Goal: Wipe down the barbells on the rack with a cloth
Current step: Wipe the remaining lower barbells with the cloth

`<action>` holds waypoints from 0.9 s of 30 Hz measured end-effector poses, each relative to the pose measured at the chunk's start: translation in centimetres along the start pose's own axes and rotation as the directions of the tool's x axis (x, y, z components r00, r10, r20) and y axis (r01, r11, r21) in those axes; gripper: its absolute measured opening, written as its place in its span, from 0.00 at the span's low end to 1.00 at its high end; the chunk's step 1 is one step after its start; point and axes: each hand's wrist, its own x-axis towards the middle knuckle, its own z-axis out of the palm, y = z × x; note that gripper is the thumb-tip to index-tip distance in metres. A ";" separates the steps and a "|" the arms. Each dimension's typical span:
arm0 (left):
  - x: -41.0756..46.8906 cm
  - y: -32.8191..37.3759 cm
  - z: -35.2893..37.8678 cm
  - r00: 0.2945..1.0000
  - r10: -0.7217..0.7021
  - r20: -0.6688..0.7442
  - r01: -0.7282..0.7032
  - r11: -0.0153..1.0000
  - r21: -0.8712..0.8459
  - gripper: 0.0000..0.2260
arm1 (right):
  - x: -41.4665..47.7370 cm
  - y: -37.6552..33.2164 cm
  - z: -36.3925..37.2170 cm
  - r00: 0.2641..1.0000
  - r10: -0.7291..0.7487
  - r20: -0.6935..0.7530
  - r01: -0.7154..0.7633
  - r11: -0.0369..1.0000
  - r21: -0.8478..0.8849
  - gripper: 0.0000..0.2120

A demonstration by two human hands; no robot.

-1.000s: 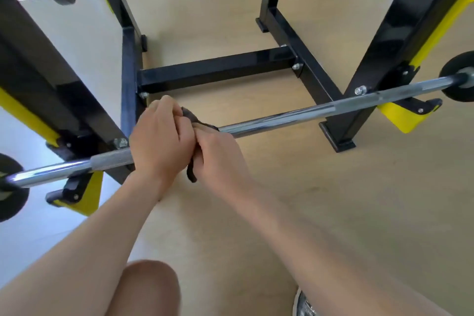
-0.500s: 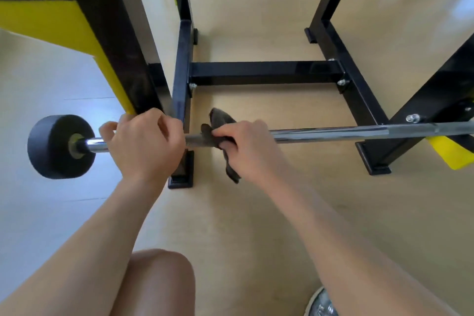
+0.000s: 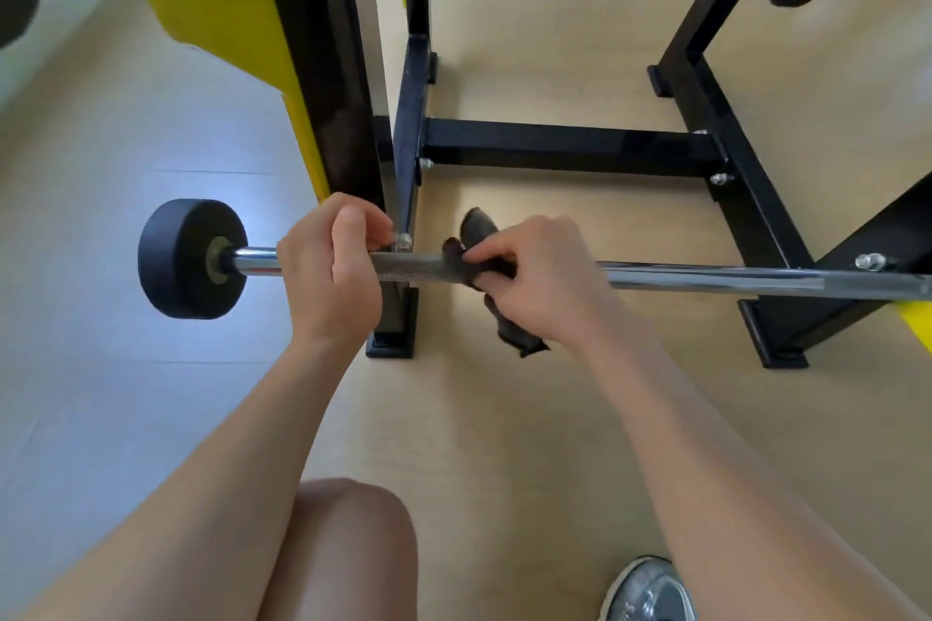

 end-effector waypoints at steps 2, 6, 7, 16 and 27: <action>0.0 -0.4 0.0 0.998 -0.018 -0.056 0.016 1.000 -0.024 0.17 | 1.1 -3.2 4.0 0.989 -0.146 -0.002 0.146 0.989 -0.010 0.15; 0.0 -0.4 0.4 0.985 -0.067 -0.157 0.068 0.998 0.000 0.13 | 2.7 -5.4 7.1 0.951 -0.309 0.024 0.309 0.938 -0.160 0.14; 0.0 -0.4 0.4 0.983 -0.082 -0.166 0.084 0.996 0.004 0.12 | 2.5 -5.1 6.8 0.951 -0.310 0.005 0.306 0.934 -0.185 0.15; 0.4 -1.7 0.0 0.958 0.156 0.239 -0.234 0.910 0.342 0.11 | -0.2 2.1 -0.9 0.984 0.176 -0.028 -0.178 0.963 -0.204 0.14; -0.3 -1.7 2.6 0.827 0.262 0.498 -0.448 0.842 0.301 0.16 | -1.2 1.8 0.3 0.988 0.150 -0.028 -0.152 0.983 -0.101 0.23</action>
